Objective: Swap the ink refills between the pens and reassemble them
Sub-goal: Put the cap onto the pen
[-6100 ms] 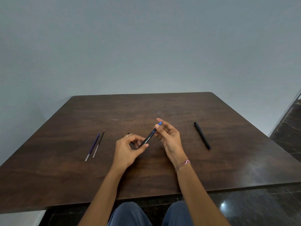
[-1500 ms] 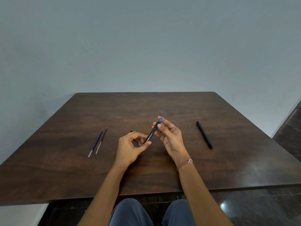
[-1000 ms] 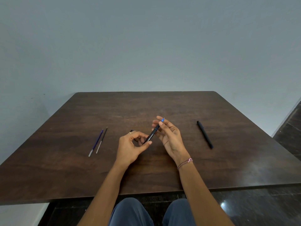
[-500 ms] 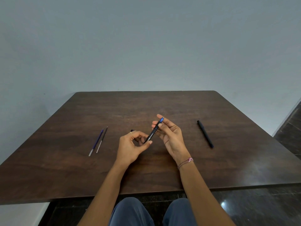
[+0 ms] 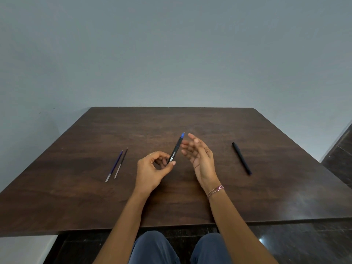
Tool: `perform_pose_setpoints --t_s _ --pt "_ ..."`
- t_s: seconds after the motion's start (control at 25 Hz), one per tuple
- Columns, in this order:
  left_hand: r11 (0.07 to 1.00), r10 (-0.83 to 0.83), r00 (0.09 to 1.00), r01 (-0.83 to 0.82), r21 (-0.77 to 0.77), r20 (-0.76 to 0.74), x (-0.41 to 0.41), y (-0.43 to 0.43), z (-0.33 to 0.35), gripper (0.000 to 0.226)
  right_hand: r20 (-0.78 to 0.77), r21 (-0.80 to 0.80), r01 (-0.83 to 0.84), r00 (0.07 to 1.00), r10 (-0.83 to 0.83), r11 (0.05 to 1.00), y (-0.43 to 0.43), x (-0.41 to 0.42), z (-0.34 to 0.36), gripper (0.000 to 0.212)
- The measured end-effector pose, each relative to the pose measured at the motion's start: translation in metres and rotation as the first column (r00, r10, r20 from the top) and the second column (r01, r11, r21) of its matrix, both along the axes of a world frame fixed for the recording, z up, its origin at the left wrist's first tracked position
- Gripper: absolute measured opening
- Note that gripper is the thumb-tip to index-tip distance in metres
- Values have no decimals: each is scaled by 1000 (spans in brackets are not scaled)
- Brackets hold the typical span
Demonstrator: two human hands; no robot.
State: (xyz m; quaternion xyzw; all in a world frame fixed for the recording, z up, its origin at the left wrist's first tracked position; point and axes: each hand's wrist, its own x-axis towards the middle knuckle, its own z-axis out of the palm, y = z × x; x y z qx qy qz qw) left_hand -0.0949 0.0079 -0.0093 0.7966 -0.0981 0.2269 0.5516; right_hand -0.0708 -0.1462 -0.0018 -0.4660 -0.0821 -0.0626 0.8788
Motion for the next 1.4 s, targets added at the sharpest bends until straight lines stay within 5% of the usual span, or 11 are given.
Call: perform_pose_setpoints --t_s 0.12,0.24,0.44,0.56,0.64,1.24,1.32,1.4 --pt "986 102 993 -108 -129 -59 5 6 -1 19 40 -202 45 998 -38 978 8 4 -10 20" --pt "961 187 976 -204 -184 -109 7 10 -1 11 118 -538 136 989 -86 832 17 8 -19 20" --pt "940 265 959 -280 -194 -101 8 11 0 11 208 -953 178 973 100 245 25 13 -24 45" --pt "943 271 958 -284 -171 -98 6 11 1 10 242 -965 258 943 229 -45 31 12 -26 46" --pt "945 263 959 -278 -173 -105 5 10 1 10 246 -949 286 935 256 -132 33 12 -27 42" --pt "965 187 973 -208 -162 -138 5 8 0 11 357 -931 361 932 69 -60 28 6 -18 25" --pt "971 168 975 -189 -147 -148 4 7 0 11 353 -935 354 935 -29 15 26 7 -17 20" --pt "975 154 978 -174 -140 -143 4 6 1 10 325 -912 361 925 -197 193 22 8 -18 14"
